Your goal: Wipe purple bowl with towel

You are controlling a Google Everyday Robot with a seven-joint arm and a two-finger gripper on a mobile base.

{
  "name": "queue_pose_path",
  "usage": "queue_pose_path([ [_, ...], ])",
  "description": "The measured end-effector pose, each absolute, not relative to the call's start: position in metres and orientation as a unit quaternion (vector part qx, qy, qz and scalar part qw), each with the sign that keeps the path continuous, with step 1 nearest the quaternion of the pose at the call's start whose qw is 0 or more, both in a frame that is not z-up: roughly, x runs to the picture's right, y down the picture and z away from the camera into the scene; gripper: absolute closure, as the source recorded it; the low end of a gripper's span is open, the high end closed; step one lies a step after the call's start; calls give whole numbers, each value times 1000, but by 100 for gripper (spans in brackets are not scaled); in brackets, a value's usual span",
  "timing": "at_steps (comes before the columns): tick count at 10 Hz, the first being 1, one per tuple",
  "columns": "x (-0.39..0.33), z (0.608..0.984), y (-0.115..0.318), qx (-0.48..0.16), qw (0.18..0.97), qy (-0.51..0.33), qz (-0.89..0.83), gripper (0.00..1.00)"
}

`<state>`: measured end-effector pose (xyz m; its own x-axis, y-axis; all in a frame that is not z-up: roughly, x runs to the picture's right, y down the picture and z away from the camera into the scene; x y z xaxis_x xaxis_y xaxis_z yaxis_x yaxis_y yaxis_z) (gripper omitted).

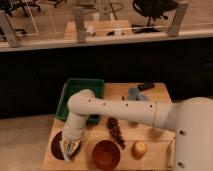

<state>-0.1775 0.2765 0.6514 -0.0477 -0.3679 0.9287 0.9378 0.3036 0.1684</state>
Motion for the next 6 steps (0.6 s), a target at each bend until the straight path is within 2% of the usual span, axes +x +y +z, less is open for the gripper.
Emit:
queue_pose_path([
  [6, -199, 647, 301, -299, 595, -522, -533, 100],
])
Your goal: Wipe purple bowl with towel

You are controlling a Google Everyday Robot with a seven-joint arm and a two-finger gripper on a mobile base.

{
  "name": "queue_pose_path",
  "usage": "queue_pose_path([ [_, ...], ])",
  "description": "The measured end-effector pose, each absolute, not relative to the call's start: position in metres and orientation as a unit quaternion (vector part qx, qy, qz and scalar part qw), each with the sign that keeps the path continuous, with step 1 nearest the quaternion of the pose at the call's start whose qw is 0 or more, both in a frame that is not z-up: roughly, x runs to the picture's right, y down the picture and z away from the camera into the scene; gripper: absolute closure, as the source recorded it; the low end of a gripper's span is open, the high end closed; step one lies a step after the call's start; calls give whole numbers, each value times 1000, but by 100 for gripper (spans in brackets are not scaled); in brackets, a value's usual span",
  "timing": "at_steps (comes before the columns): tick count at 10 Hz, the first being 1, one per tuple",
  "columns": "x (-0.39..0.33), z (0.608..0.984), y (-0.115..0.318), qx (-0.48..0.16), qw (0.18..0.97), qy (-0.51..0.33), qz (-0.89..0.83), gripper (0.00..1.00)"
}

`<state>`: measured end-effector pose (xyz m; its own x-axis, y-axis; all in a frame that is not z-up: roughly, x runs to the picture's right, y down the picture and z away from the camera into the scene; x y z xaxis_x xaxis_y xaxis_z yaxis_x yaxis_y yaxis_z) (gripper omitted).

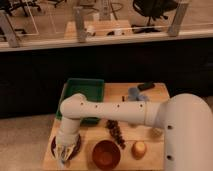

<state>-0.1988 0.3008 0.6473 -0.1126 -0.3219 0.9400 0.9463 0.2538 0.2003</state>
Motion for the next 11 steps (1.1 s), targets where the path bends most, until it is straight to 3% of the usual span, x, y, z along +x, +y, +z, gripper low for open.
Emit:
queue_pose_path([
  [11, -160, 687, 270, -308, 644, -487, -503, 100],
])
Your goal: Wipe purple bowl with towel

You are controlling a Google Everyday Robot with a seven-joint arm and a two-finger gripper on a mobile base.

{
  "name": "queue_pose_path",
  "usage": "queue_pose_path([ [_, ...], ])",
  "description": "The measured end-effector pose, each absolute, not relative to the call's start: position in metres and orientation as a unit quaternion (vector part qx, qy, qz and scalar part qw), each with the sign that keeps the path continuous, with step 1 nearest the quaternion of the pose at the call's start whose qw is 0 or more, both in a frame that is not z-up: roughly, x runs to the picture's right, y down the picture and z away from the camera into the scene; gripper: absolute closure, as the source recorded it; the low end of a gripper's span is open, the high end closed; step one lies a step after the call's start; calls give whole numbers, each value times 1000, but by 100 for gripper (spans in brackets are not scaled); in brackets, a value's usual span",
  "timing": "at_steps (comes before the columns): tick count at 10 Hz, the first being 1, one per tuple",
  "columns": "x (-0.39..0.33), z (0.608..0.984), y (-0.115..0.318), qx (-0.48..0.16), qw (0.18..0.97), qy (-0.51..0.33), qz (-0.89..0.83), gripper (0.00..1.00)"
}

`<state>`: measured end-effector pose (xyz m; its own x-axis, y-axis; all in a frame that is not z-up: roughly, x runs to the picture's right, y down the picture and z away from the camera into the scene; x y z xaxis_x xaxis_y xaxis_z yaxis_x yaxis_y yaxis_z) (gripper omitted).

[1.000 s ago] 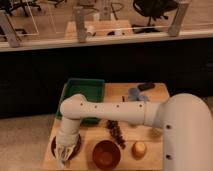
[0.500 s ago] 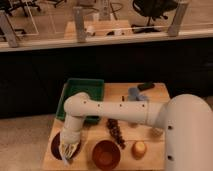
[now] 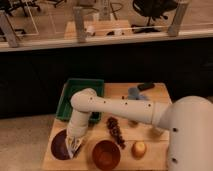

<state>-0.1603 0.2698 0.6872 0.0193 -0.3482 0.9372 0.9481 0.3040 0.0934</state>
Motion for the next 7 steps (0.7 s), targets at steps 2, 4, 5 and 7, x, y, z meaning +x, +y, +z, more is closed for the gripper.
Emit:
queue_pose_path([
  [2, -165, 695, 267, -307, 647, -486, -501, 100],
  [4, -182, 696, 267, -306, 640, -489, -507, 100],
  [5, -191, 694, 269, -306, 634, -492, -512, 100],
  [7, -200, 688, 275, -308, 623, -498, -518, 100],
])
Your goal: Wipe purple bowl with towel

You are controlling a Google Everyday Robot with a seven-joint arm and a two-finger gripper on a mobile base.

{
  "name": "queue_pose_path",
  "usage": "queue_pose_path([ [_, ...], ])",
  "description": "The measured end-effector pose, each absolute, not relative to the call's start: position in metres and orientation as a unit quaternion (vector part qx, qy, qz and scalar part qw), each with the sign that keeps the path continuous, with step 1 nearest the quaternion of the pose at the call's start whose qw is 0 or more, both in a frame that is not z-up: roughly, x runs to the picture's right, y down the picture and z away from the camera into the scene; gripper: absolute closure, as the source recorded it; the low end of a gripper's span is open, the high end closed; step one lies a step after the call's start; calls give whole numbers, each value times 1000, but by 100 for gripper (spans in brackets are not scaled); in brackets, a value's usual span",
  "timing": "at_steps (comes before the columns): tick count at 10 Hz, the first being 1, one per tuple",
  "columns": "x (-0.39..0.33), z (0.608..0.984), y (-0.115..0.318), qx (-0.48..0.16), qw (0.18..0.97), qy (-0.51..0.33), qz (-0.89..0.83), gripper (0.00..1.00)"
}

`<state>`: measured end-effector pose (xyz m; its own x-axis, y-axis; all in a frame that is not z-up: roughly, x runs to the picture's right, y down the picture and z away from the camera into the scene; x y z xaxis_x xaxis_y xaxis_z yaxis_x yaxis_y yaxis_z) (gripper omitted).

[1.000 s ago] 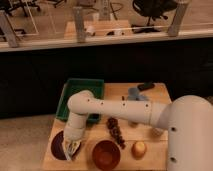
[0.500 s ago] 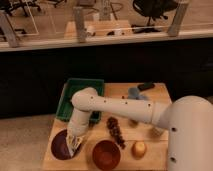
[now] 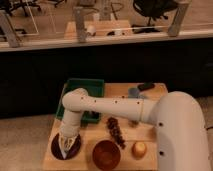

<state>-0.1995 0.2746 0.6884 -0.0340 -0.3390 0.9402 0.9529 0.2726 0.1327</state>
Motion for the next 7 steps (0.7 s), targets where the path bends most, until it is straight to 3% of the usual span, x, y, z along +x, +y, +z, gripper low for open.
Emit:
queue_pose_path([
  [7, -175, 668, 281, -313, 583, -525, -535, 100],
])
